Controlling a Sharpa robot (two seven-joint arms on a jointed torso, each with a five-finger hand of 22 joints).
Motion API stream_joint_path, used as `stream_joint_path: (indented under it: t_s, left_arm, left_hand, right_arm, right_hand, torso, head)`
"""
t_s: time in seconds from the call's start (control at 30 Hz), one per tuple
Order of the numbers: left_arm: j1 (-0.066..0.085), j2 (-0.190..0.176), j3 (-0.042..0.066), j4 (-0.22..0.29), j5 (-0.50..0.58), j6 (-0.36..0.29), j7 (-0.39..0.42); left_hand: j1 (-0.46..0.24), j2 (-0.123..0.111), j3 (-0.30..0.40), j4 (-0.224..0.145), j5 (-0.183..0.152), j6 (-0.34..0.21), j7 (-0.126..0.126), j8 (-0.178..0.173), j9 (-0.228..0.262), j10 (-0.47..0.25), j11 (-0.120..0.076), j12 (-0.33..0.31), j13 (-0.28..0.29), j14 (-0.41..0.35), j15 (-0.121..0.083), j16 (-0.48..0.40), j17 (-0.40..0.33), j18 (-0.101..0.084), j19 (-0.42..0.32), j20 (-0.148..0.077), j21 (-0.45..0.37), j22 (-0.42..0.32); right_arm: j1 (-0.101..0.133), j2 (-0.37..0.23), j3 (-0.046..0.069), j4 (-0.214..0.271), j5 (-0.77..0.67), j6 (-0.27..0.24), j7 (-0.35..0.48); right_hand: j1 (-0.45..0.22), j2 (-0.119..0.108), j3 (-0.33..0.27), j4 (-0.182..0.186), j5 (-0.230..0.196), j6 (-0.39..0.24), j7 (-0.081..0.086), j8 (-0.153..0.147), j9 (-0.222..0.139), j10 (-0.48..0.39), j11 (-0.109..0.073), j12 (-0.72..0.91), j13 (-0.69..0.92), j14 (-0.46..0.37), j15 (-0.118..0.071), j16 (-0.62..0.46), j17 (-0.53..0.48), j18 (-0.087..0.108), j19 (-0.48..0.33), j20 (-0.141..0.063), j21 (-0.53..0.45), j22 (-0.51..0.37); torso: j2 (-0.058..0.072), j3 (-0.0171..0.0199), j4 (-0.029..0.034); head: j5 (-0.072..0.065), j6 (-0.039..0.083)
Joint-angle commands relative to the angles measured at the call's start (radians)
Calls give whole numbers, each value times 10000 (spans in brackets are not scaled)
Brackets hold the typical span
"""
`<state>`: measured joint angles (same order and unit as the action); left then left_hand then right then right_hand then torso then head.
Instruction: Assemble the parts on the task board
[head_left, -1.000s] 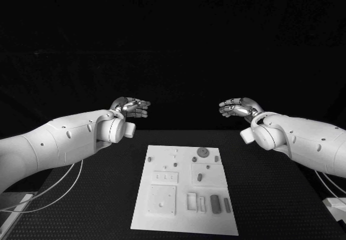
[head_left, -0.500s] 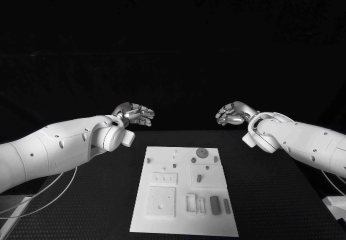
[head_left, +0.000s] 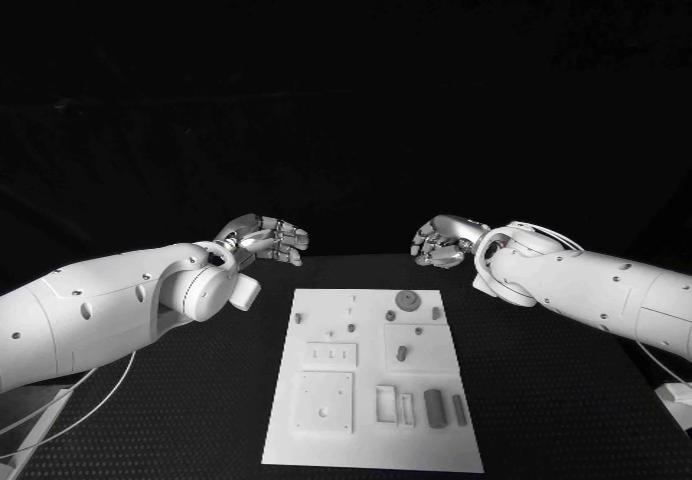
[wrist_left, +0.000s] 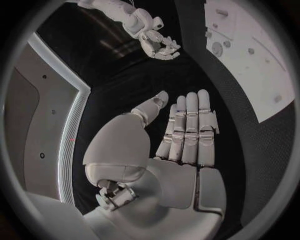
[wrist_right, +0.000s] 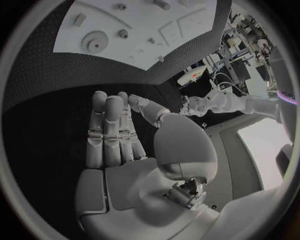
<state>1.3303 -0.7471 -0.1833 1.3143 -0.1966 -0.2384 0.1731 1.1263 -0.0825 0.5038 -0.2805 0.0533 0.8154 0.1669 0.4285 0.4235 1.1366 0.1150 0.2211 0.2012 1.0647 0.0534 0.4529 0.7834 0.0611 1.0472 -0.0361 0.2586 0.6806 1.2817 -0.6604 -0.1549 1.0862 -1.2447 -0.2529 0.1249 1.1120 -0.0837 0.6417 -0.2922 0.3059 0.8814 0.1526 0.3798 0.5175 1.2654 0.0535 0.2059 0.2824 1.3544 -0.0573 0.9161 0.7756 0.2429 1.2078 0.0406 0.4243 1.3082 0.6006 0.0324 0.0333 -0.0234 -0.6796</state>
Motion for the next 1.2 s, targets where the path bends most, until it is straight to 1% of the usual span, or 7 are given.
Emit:
stream_joint_path:
  t_s: [0.03, 0.33, 0.6, 0.7, 0.8, 0.93, 1.2]
  left_arm:
    - [35, -114, 16, 209, -387, 467, 342]
    - [36, -325, 31, 580, -462, 416, 326]
    - [40, -533, 168, 780, -469, 176, 229]
    - [40, -588, 169, 806, -470, 218, 223]
    - [40, -678, 168, 850, -470, 227, 233]
    - [40, -726, 169, 875, -470, 208, 266]
    - [58, -778, 202, 988, -470, 152, 326]
  left_hand:
    - [-97, -125, -149, -67, 10, -70, -9, -67, -6, -75, 12, -86, 9, -3, -20, -31, 39, -155, 10, -77, -59, 21]
    - [18, -274, -326, -91, 4, -54, -43, -115, 36, -79, 9, -197, 43, -15, -30, -65, 101, -189, -2, -105, -90, 44]
    - [-2, -252, -385, -74, -1, -58, -27, -141, 49, -99, 31, -252, 49, -17, -26, -83, 121, -201, 1, -108, -103, 49]
    - [215, -186, -312, -96, 4, -36, -10, -162, 72, -64, 35, -290, 74, -15, -34, -104, 147, -202, 8, -120, -121, 55]
    - [237, -198, -316, -92, 0, -36, -10, -172, 77, -66, 41, -308, 78, -17, -30, -113, 154, -209, 5, -116, -129, 56]
    - [219, -213, -341, -82, -5, -30, -10, -178, 84, -70, 48, -326, 81, -20, -25, -121, 160, -217, 4, -111, -135, 58]
    - [176, -215, -386, -68, -6, -40, -5, -203, 93, -79, 60, -366, 88, -12, -24, -131, 176, -221, 15, -113, -142, 64]
  right_arm:
    - [-7, -12, 4, 293, -1712, 164, -145]
    - [-34, 24, 4, 836, -3501, 497, -723]
    - [-188, 66, 3, 960, -4351, 510, -1069]
    - [-251, -22, 3, 1106, -4558, 500, -1183]
    - [-276, -66, 3, 1231, -4779, 580, -1281]
    - [-332, -92, 3, 1324, -4875, 638, -1283]
    - [-453, 33, -5, 1127, -4992, 560, -1322]
  right_hand:
    - [-88, -188, -111, 17, 28, -48, 45, -79, -38, -115, 29, -149, -50, -39, 30, 222, 108, 189, 159, -40, 120, 261]
    - [-159, -462, -268, 37, 30, -427, 175, -522, -322, -1175, 480, -1176, -608, 89, 440, 1679, 750, 189, 750, -403, 929, 276]
    - [-365, -546, -555, 52, 28, -760, -6, -746, -511, -1709, 737, -1439, -1077, -184, 696, 2271, 826, 189, 692, -466, 1254, 252]
    - [-216, -414, -471, 43, 39, -700, 64, -721, -520, -1938, 768, -1459, -1205, -243, 729, 2329, 781, 189, 657, -472, 1275, 244]
    - [-277, -433, -553, 68, 17, -684, 72, -719, -538, -1973, 764, -1420, -1281, -263, 727, 2410, 742, 189, 654, -455, 1319, 246]
    - [-321, -487, -629, 71, 17, -616, 75, -688, -542, -1954, 753, -1403, -1335, -267, 715, 2494, 712, 189, 666, -462, 1361, 244]
    - [-325, -443, -662, 92, 29, -428, 78, -609, -553, -1881, 695, -1381, -1444, -286, 662, 2656, 629, 189, 677, -484, 1427, 237]
  torso:
    - [202, 128, 106]
    - [522, 314, 209]
    - [798, 452, 359]
    - [855, 476, 391]
    - [920, 528, 394]
    - [973, 561, 383]
    - [1101, 596, 420]
  head:
    - [-64, 35]
    - [-168, 102]
    - [-295, 131]
    - [-354, 119]
    - [-354, 101]
    - [-397, 64]
    - [-385, 49]
